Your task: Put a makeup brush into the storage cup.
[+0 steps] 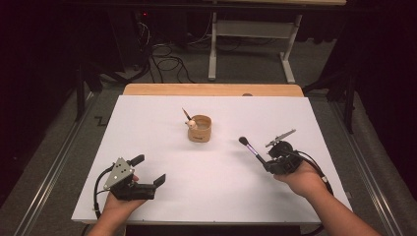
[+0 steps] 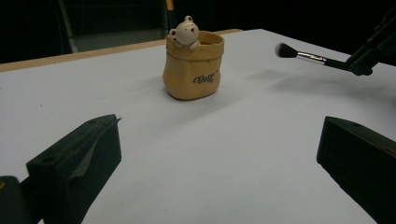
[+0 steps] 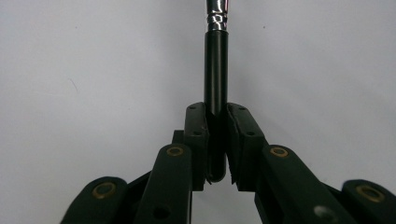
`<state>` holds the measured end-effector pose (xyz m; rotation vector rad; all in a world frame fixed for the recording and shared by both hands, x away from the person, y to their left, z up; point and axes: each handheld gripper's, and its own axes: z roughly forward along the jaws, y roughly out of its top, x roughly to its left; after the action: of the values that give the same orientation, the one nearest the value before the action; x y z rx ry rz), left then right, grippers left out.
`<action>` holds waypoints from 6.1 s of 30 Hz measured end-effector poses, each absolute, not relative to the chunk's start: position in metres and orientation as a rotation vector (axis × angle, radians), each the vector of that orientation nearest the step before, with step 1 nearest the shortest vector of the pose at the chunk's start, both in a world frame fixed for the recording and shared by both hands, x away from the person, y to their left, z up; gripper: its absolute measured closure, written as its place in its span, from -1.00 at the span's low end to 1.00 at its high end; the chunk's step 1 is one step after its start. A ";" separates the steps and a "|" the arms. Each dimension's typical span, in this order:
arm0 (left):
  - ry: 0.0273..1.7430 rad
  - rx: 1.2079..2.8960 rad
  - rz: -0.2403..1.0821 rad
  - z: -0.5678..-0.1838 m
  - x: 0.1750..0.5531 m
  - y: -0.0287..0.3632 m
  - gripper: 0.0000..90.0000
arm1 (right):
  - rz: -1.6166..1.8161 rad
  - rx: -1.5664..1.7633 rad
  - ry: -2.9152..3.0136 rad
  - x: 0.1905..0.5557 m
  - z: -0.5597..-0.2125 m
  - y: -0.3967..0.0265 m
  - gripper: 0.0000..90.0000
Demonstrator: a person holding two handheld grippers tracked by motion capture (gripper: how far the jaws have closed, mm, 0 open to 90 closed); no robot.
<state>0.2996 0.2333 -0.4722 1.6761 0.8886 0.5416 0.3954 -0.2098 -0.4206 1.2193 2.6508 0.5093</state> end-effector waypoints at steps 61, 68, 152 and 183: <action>0.960 1.660 0.533 -0.479 0.302 0.230 -0.97 | 1.159 1.137 2.220 0.363 -0.465 -0.228 0.79; 0.980 1.651 0.514 -0.480 0.304 0.230 -0.97 | 1.206 1.105 2.193 0.355 -0.465 -0.227 0.80; 0.830 1.628 0.470 -0.431 0.332 0.162 -0.92 | 1.505 0.774 2.112 0.354 -0.444 -0.161 0.80; 0.791 1.619 0.317 -0.423 0.350 0.124 -0.62 | 1.593 0.691 2.159 0.344 -0.451 -0.135 0.80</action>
<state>0.3496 0.1244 -0.4229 1.6186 0.7908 0.3170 0.3441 -0.1351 -0.4507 0.6913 2.1587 1.5926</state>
